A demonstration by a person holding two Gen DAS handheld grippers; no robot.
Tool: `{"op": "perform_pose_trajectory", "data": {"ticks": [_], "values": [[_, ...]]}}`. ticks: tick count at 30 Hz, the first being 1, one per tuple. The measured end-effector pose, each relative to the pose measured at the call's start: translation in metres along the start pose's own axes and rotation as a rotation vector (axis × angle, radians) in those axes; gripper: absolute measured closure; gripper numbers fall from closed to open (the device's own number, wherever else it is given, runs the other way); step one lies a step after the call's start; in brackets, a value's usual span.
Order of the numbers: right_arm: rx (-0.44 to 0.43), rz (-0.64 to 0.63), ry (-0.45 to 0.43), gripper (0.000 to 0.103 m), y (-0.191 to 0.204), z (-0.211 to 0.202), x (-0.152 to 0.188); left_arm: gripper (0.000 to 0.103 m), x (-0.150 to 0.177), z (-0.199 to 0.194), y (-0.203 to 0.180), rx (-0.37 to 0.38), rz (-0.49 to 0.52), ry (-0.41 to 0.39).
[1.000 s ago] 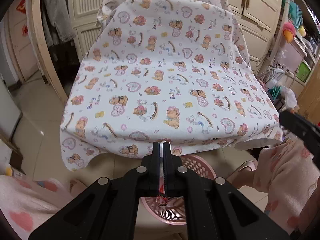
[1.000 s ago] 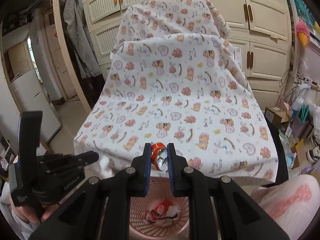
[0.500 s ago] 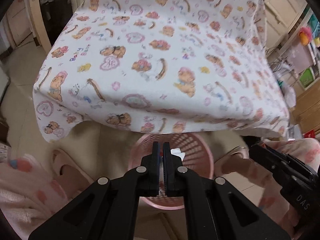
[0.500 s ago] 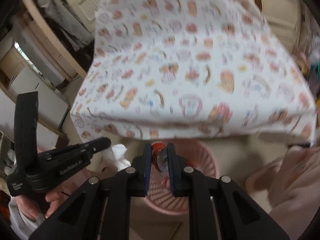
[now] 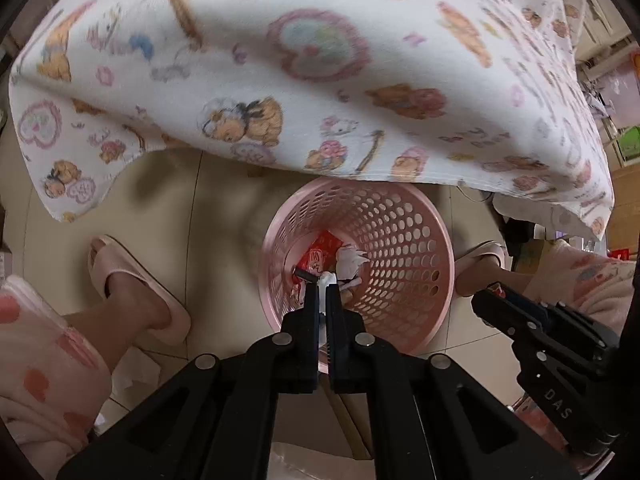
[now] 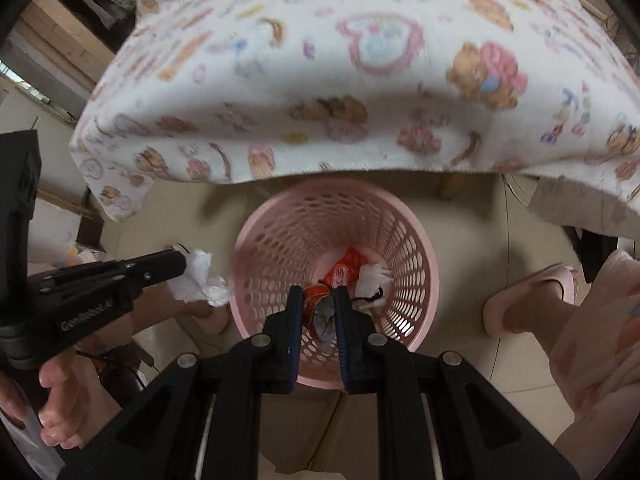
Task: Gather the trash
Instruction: 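Open the left tool over the wastebasket, dropping the tissue piece, then open the right tool over the wastebasket, dropping the red cap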
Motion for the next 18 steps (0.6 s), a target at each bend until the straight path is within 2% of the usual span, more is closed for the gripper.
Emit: {"op": "perform_pose_trajectory", "data": {"ticks": [8,11,13,17,18], "values": [[-0.010,0.127,0.054,0.089,-0.026,0.013,-0.001,0.098,-0.006,0.003,0.003,-0.012,-0.019,0.003],[0.015,0.122,0.071,0.089,-0.029,0.015,0.003,0.094,-0.005,0.004,0.001,-0.004,-0.012,0.017],[0.029,0.096,0.089,0.088,-0.027,0.020,0.007,0.085,-0.004,0.004,-0.002,-0.012,0.004,0.019],[0.042,0.066,0.105,0.087,-0.021,0.026,0.010,0.074,-0.003,0.005,-0.002,-0.035,0.001,0.034],[0.043,0.064,0.109,0.087,-0.021,0.027,0.011,0.068,-0.002,0.006,-0.001,-0.044,0.001,0.035]]}}
Point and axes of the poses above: each gripper's, at about its wrist camera, not at the fingertips, and z roughly the way its jaws point, y to its left, x to its underside, the point moved 4 cm from there along z, roughly the way its jaws point, and after that the axes turned 10 degrees about -y, right-handed, at the moved point
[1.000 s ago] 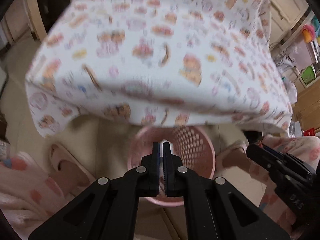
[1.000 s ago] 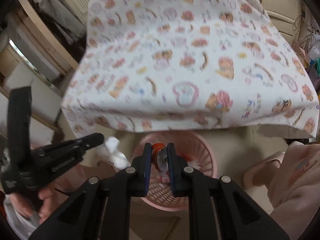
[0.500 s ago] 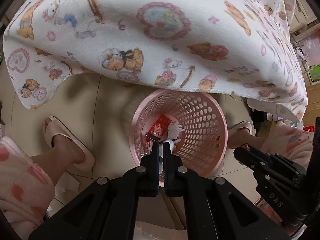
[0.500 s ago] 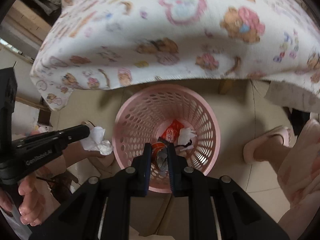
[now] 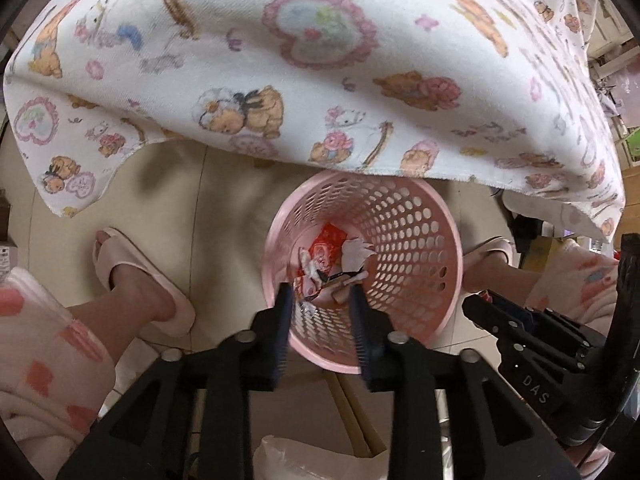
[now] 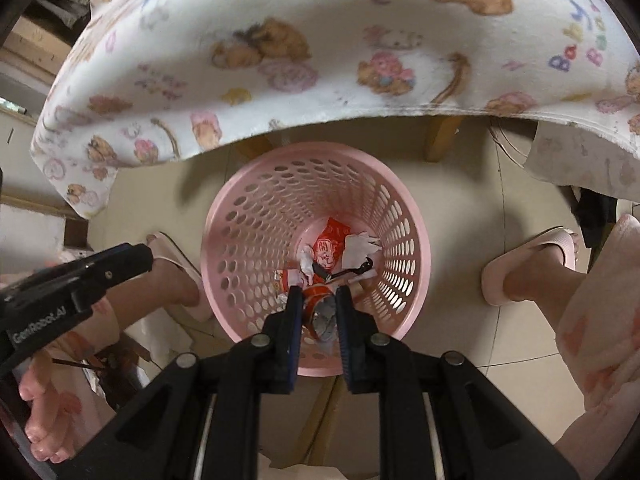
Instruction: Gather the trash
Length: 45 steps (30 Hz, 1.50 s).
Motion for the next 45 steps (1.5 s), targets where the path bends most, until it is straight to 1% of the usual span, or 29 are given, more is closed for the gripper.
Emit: {"op": "perform_pose_trajectory", "data": {"ticks": [1,4,5,7,8,9,11,13,15,19,20,21,22,23,24,26,28,30,32,33,34,35,37,40,43,45], "values": [[0.000,0.002,0.004,0.087,0.000,0.001,0.000,0.063,0.000,0.000,0.001,-0.011,0.001,-0.002],[-0.005,0.026,0.001,0.082,-0.004,0.000,-0.002,0.055,0.000,-0.002,0.003,-0.033,0.021,-0.006],[-0.006,0.036,-0.002,0.080,-0.006,0.000,-0.003,0.054,0.000,-0.002,0.002,-0.038,0.028,-0.006],[-0.005,0.044,-0.004,0.079,-0.008,-0.001,-0.005,0.054,0.000,-0.004,0.001,-0.045,0.041,-0.010],[0.001,0.041,-0.005,0.076,-0.008,-0.002,-0.005,0.054,-0.001,-0.005,0.001,-0.046,0.045,-0.016],[0.015,0.027,-0.012,0.073,-0.008,-0.003,-0.005,0.054,-0.001,-0.007,0.000,-0.048,0.049,-0.026],[0.046,-0.012,-0.031,0.069,-0.005,-0.006,-0.006,0.054,-0.003,-0.013,-0.001,-0.051,0.056,-0.052],[0.063,-0.038,-0.064,0.067,-0.002,-0.013,-0.008,0.054,-0.007,-0.023,-0.001,-0.059,0.049,-0.101],[0.049,-0.035,-0.081,0.063,-0.004,-0.020,-0.011,0.054,-0.010,-0.034,-0.002,-0.053,0.051,-0.152],[0.072,-0.029,-0.164,0.051,-0.006,-0.041,-0.018,0.054,-0.016,-0.060,-0.007,-0.056,0.079,-0.274],[0.082,-0.037,-0.201,0.044,-0.004,-0.048,-0.021,0.054,-0.017,-0.068,-0.008,-0.051,0.088,-0.308],[0.094,-0.052,-0.239,0.040,-0.003,-0.057,-0.024,0.054,-0.018,-0.074,-0.009,-0.046,0.092,-0.334],[0.103,-0.064,-0.271,0.032,-0.001,-0.064,-0.026,0.054,-0.019,-0.081,-0.011,-0.042,0.097,-0.363],[0.115,-0.078,-0.316,0.027,0.001,-0.074,-0.029,0.054,-0.019,-0.088,-0.011,-0.039,0.104,-0.396],[0.123,-0.087,-0.347,0.026,0.002,-0.082,-0.030,0.054,-0.022,-0.093,-0.011,-0.040,0.110,-0.419],[0.132,-0.102,-0.401,0.018,0.003,-0.095,-0.032,0.050,-0.023,-0.105,-0.011,-0.047,0.119,-0.475],[0.127,-0.103,-0.441,0.014,0.003,-0.107,-0.033,0.039,-0.024,-0.116,-0.011,-0.045,0.115,-0.531],[0.108,-0.110,-0.467,0.009,0.003,-0.113,-0.033,0.034,-0.025,-0.126,-0.012,-0.028,0.124,-0.576],[0.101,-0.115,-0.510,0.004,0.004,-0.122,-0.034,0.026,-0.026,-0.134,-0.014,-0.062,0.139,-0.625],[0.103,-0.116,-0.530,0.003,0.005,-0.125,-0.034,0.021,-0.026,-0.138,-0.013,-0.081,0.145,-0.651],[0.104,-0.116,-0.548,0.002,0.005,-0.128,-0.034,0.019,-0.026,-0.140,-0.013,-0.090,0.149,-0.668],[0.104,-0.117,-0.567,0.001,0.007,-0.132,-0.032,0.018,-0.026,-0.143,-0.013,-0.088,0.149,-0.683],[0.105,-0.117,-0.593,0.000,0.007,-0.137,-0.033,0.010,-0.024,-0.148,-0.012,-0.071,0.138,-0.703],[0.104,-0.119,-0.632,0.000,0.008,-0.144,-0.031,0.003,-0.025,-0.152,-0.012,-0.065,0.128,-0.730],[0.103,-0.130,-0.659,0.000,0.011,-0.148,-0.031,0.001,-0.024,-0.155,-0.012,-0.076,0.135,-0.746],[0.110,-0.139,-0.668,0.000,0.013,-0.150,-0.030,0.001,-0.024,-0.155,-0.013,-0.067,0.137,-0.742]]}}
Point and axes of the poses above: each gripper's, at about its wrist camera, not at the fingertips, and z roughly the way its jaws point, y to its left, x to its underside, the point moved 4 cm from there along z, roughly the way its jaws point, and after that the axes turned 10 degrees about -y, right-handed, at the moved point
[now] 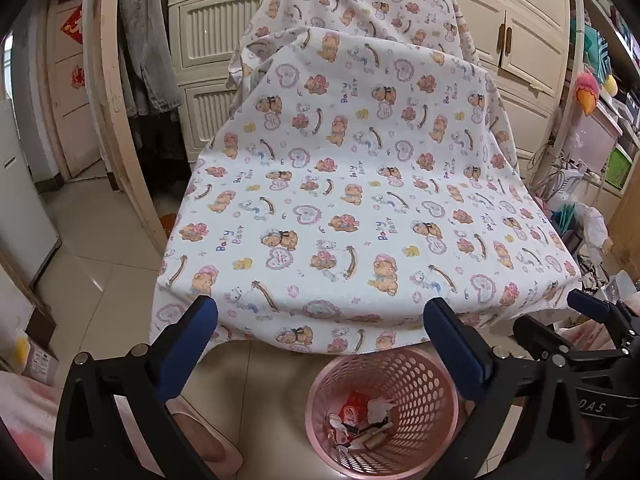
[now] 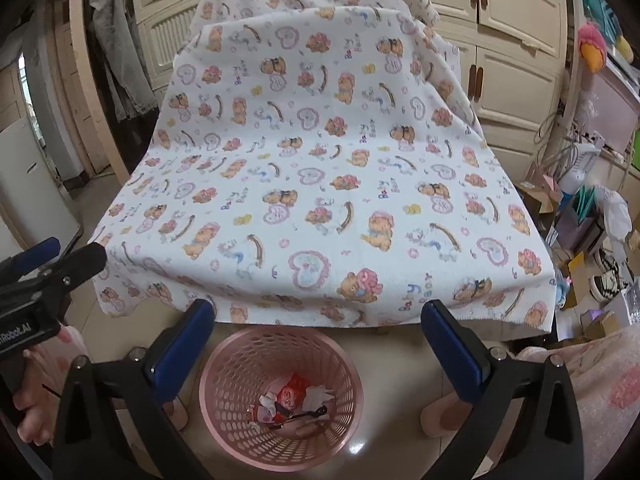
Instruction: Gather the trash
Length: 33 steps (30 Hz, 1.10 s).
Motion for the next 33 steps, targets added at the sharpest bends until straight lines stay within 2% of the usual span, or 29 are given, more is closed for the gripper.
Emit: {"op": "perform_pose_trajectory", "data": {"ticks": [9,33], "values": [[0.022,0.033,0.018,0.000,-0.0067,0.0040,0.0009,0.001,0.0018,0.0022,-0.0007,-0.009,0.002,0.008],[0.051,0.015,0.042,0.000,-0.0058,0.0089,0.0058,0.001,0.0032,0.0032,0.0026,-0.008,-0.012,0.023]]}}
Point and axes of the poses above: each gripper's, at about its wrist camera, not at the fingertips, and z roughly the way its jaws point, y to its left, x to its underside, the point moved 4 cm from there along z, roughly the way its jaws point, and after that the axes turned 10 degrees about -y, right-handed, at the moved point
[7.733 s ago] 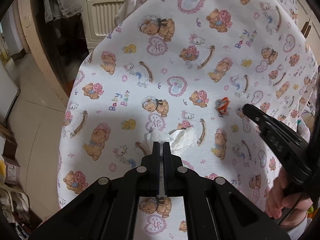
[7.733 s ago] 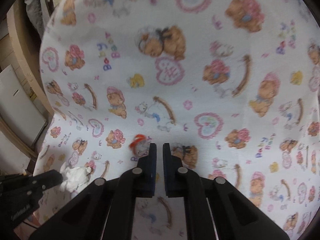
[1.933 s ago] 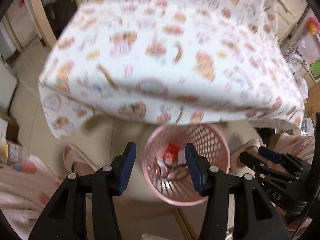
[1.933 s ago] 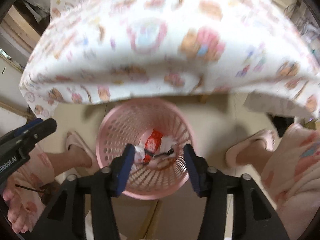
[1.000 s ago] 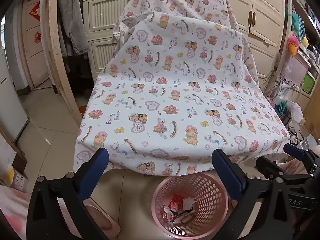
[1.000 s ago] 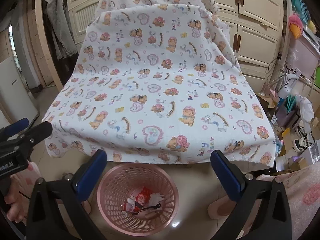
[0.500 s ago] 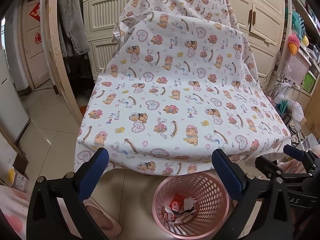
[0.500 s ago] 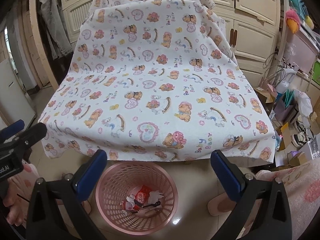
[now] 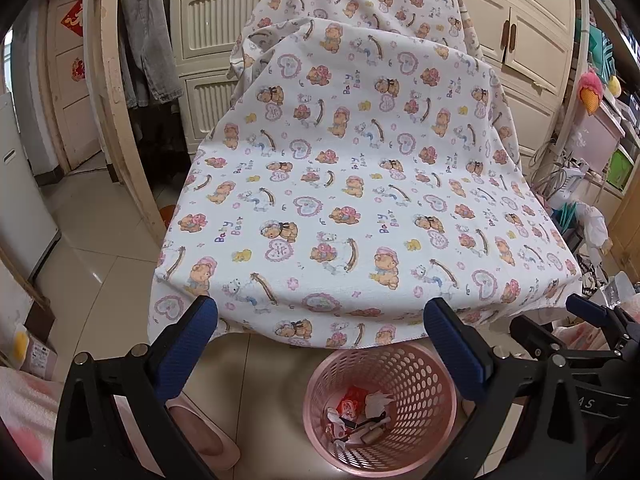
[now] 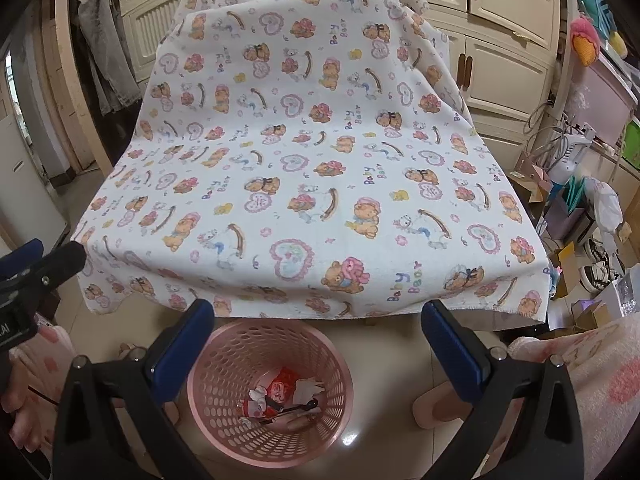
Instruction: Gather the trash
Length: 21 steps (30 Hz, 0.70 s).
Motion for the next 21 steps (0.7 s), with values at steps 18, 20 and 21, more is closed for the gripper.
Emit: {"op": "perform_pose_trajectory", "data": {"ticks": [18,20,21], "values": [[0.007,-0.010,0.007,0.000,0.0021,0.0016,0.0019,0.001,0.0031,0.0039,-0.0039,-0.002,0.018,0.026],[0.007,-0.012,0.008,0.000,0.0021,0.0019,0.0021,0.001,0.0039,0.0045,-0.0046,0.000,0.021,0.032],[0.008,-0.013,0.010,0.000,0.0020,0.0023,0.0026,0.001,0.0042,0.0048,-0.0049,0.000,0.024,0.035]]}}
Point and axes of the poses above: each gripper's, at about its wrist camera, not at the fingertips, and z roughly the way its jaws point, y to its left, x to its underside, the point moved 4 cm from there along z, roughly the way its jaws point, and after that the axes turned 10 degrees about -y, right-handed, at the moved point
